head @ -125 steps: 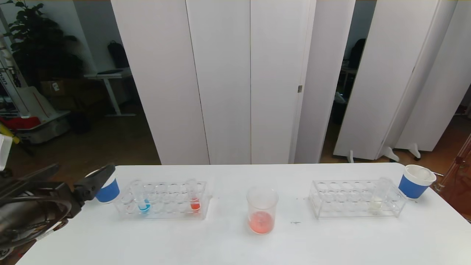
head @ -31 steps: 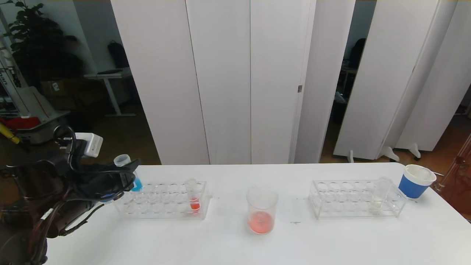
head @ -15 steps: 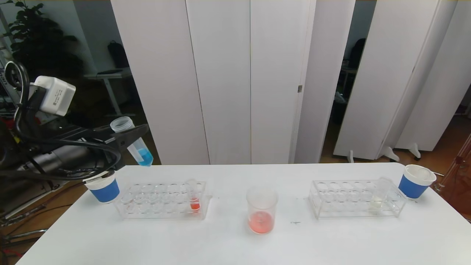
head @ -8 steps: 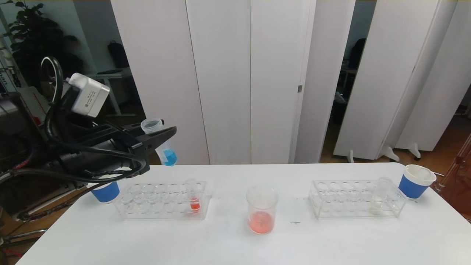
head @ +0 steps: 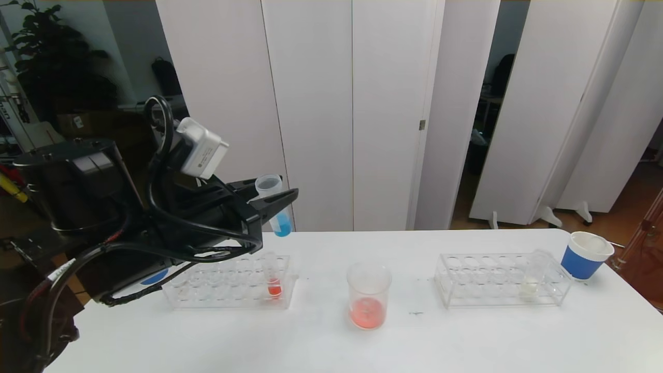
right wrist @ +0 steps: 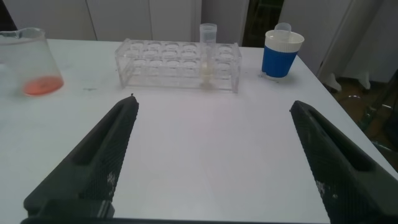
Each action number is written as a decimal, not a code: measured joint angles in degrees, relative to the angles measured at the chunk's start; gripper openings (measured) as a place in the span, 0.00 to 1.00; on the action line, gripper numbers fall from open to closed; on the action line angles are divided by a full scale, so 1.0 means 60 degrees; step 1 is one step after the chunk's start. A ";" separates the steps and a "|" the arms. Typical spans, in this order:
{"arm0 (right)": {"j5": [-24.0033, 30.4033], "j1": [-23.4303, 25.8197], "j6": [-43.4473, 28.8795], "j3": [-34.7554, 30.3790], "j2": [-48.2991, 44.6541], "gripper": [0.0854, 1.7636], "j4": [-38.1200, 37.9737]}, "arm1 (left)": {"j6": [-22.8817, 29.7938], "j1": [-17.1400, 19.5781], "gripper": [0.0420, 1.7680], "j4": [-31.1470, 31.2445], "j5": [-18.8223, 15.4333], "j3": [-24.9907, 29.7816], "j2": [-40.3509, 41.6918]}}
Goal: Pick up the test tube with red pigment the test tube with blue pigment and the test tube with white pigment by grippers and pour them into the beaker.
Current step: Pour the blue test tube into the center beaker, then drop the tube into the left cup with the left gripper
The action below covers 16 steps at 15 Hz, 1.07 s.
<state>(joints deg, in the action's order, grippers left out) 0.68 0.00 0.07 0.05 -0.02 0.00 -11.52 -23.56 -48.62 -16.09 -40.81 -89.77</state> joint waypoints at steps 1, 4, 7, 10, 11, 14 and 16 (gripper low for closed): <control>0.0000 0.0000 0.0000 0.0000 0.0000 0.99 0.0000 | -0.0146 -0.0118 0.31 -0.0124 -0.0008 -0.0014 -0.0185; -0.0004 0.0000 0.0004 0.0000 0.0000 0.99 0.0000 | -0.0368 -0.0431 0.31 -0.0404 -0.0041 -0.0179 -0.0660; 0.0004 0.0000 0.0006 0.0000 0.0000 0.99 0.0000 | -0.0697 -0.0624 0.31 -0.0864 -0.0477 -0.0317 -0.1148; 0.0000 0.0000 0.0004 0.0000 0.0000 0.99 0.0000 | -0.1351 -0.0729 0.31 -0.1530 -0.0766 -0.0374 -0.1737; -0.0004 0.0000 0.0004 0.0000 0.0000 0.99 0.0000 | -0.1562 -0.0803 0.31 -0.1751 -0.0835 -0.0419 -0.1971; 0.0000 -0.0004 0.0000 0.0000 0.0000 0.99 0.0000 | -0.2022 -0.0969 0.31 -0.2186 -0.1067 -0.0516 -0.2521; -0.0004 0.0000 0.0004 0.0000 0.0000 0.99 0.0000 | -0.2320 -0.0983 0.31 -0.2735 -0.1227 -0.0520 -0.2840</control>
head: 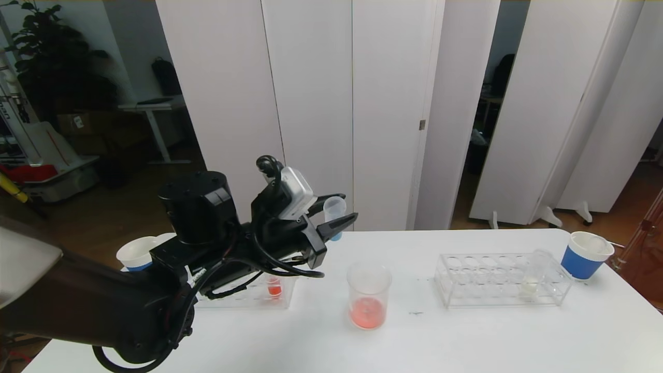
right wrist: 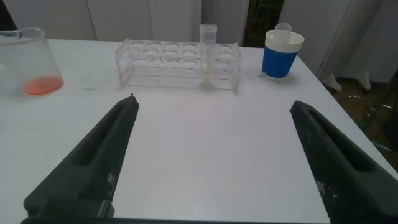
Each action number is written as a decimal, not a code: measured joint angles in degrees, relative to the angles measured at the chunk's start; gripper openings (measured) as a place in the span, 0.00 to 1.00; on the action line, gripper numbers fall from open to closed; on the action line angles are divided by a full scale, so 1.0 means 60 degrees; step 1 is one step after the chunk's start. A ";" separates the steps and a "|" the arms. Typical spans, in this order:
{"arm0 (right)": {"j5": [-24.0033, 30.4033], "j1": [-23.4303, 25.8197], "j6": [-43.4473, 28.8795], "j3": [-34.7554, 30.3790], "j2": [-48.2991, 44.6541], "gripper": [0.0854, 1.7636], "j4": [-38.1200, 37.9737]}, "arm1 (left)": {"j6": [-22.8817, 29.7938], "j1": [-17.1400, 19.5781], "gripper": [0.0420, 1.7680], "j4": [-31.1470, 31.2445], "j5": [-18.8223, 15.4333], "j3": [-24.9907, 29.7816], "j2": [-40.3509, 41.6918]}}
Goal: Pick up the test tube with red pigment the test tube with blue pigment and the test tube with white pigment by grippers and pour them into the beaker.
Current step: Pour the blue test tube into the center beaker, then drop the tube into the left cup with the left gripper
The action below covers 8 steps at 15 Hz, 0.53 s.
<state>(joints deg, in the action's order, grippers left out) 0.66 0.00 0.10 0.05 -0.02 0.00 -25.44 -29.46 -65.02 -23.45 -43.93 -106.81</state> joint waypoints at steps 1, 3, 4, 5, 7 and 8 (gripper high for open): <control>0.0000 0.0000 0.0000 0.0000 0.0000 0.99 0.0000 | -0.0223 -0.0008 0.31 -0.0156 -0.0100 0.0004 -0.0128; 0.0000 0.0000 0.0000 0.0000 0.0000 0.99 0.0000 | -0.0827 -0.0012 0.31 -0.0205 -0.0419 -0.0033 -0.0366; 0.0000 0.0000 0.0000 0.0000 0.0000 0.99 0.0000 | -0.1203 -0.0012 0.31 -0.0223 -0.0601 -0.0083 -0.0477; 0.0004 0.0000 -0.0004 0.0000 0.0000 0.99 0.0000 | -0.1473 -0.0012 0.31 -0.0228 -0.0754 -0.0124 -0.0583; 0.0000 0.0000 0.0000 0.0000 0.0000 0.99 0.0000 | -0.1727 -0.0014 0.31 -0.0384 -0.0918 -0.0244 -0.0807; 0.0000 0.0000 0.0000 0.0000 0.0000 0.99 0.0000 | -0.1873 -0.0041 0.31 -0.0522 -0.0945 -0.0276 -0.0914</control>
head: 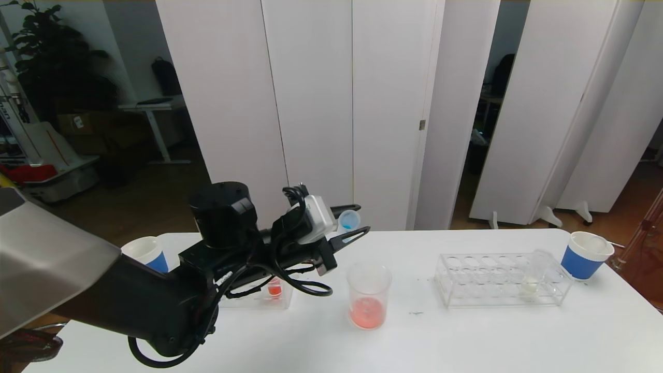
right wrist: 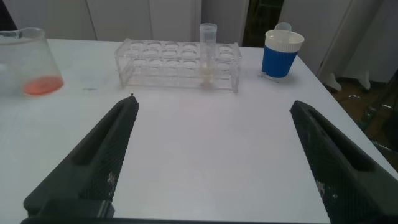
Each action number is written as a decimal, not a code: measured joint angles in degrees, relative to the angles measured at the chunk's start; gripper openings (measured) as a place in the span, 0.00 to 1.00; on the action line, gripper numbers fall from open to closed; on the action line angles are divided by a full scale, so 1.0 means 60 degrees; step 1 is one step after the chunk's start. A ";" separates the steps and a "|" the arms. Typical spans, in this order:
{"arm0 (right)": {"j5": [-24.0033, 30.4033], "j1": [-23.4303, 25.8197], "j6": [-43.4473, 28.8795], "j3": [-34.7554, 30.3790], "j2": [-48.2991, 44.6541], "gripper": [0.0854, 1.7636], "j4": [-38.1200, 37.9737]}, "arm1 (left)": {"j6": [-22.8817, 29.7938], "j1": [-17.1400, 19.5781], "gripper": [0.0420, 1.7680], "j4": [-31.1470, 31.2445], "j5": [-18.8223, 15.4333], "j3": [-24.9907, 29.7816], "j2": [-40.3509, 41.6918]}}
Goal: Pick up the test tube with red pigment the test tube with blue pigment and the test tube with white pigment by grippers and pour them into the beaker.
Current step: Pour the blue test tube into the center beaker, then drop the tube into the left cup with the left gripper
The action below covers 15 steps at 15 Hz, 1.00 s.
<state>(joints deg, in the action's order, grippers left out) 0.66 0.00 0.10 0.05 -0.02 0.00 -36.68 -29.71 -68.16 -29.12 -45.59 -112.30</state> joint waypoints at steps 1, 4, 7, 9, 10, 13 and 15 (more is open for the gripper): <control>0.0000 0.0000 0.0000 0.0000 0.0000 0.99 0.0000 | -0.0091 -0.0037 0.31 -0.0124 -0.0028 -0.0041 -0.0089; 0.0004 0.0000 0.0000 0.0000 0.0000 0.99 0.0000 | -0.0973 -0.0114 0.31 -0.0386 -0.0057 -0.0201 -0.0417; 0.0004 0.0000 -0.0004 0.0000 0.0000 0.99 0.0000 | -0.1755 -0.0073 0.31 -0.1406 -0.0061 -0.0228 -0.0817; 0.0004 0.0000 0.0000 0.0000 0.0000 0.99 0.0000 | -0.2113 0.0000 0.31 -0.1603 -0.0069 -0.0193 -0.1024; 0.0004 0.0000 0.0000 0.0000 0.0000 0.99 0.0000 | -0.2324 0.0014 0.31 -0.1737 -0.0083 -0.0183 -0.1138; 0.0004 0.0000 0.0000 0.0000 0.0000 0.99 0.0000 | -0.2844 0.0069 0.31 -0.2044 -0.0189 -0.0169 -0.1455; 0.0000 0.0000 0.0002 0.0000 0.0000 0.99 0.0000 | -0.3050 0.0091 0.31 -0.2186 -0.0189 -0.0165 -0.1619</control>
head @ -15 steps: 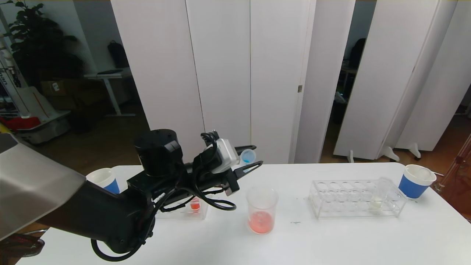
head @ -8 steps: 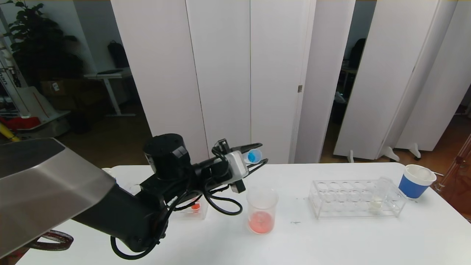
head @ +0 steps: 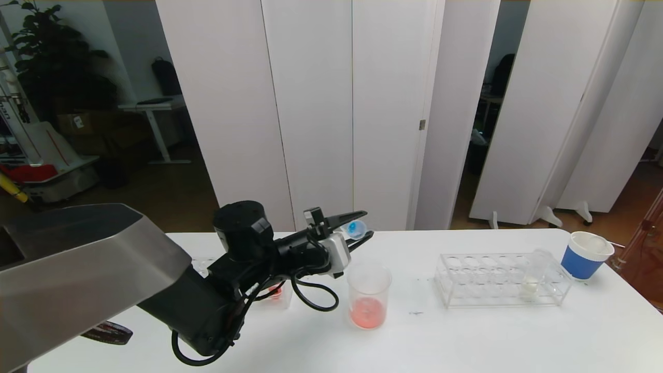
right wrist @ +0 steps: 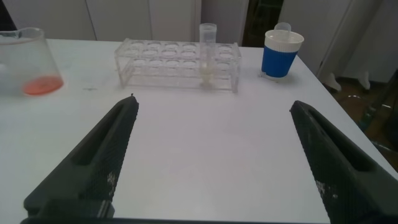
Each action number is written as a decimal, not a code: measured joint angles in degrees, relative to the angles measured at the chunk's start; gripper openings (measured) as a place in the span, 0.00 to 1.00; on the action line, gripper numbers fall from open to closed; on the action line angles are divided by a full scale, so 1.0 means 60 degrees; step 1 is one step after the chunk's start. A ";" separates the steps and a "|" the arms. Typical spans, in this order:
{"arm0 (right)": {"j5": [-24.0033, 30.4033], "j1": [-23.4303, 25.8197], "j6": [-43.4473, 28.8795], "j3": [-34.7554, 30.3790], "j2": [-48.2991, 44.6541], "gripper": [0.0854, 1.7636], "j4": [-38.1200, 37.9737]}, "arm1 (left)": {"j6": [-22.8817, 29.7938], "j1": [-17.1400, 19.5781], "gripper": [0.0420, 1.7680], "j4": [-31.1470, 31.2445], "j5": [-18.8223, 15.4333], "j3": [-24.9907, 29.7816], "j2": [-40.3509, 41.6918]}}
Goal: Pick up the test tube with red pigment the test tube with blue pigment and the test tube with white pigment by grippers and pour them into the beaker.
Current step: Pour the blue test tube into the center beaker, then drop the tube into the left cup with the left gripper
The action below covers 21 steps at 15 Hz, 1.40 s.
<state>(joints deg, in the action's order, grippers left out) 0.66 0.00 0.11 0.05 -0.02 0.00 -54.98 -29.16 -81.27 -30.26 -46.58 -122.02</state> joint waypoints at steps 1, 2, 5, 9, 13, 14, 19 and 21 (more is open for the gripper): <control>0.0000 0.0000 -0.0002 0.0000 0.0000 0.99 0.0000 | -0.0148 0.0006 0.31 -0.0106 -0.0004 0.0000 -0.0071; -0.0004 0.0000 0.0000 -0.0004 0.0000 0.99 0.0000 | -0.0230 0.0010 0.31 -0.0317 -0.0014 0.0000 -0.0156; 0.0000 0.0000 0.0000 -0.0004 0.0000 0.99 0.0000 | -0.0429 0.0010 0.31 -0.0756 -0.0018 -0.0012 -0.0370; 0.0000 0.0000 -0.0002 -0.0004 0.0000 0.99 0.0000 | -0.1016 0.0130 0.31 -0.1095 -0.0006 -0.0018 -0.0612; 0.0004 0.0000 -0.0002 0.0000 0.0000 0.99 0.0000 | -0.1398 0.0185 0.31 -0.1099 -0.0193 -0.0106 -0.0827; 0.0008 0.0000 0.0004 0.0000 0.0000 0.99 0.0000 | -0.1406 0.0193 0.31 -0.1107 -0.0339 -0.0179 -0.0878; 0.0004 0.0000 0.0000 0.0000 0.0000 0.99 0.0000 | -0.1430 0.0396 0.31 -0.1376 -0.0882 -0.0587 -0.1117; 0.0004 0.0000 -0.0006 0.0000 0.0000 0.99 0.0000 | -0.1530 0.0455 0.31 -0.1365 -0.1107 -0.0900 -0.1292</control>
<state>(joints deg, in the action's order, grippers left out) 0.68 0.00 0.07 0.05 -0.02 0.00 -64.16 -26.43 -89.47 -36.90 -51.98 -129.77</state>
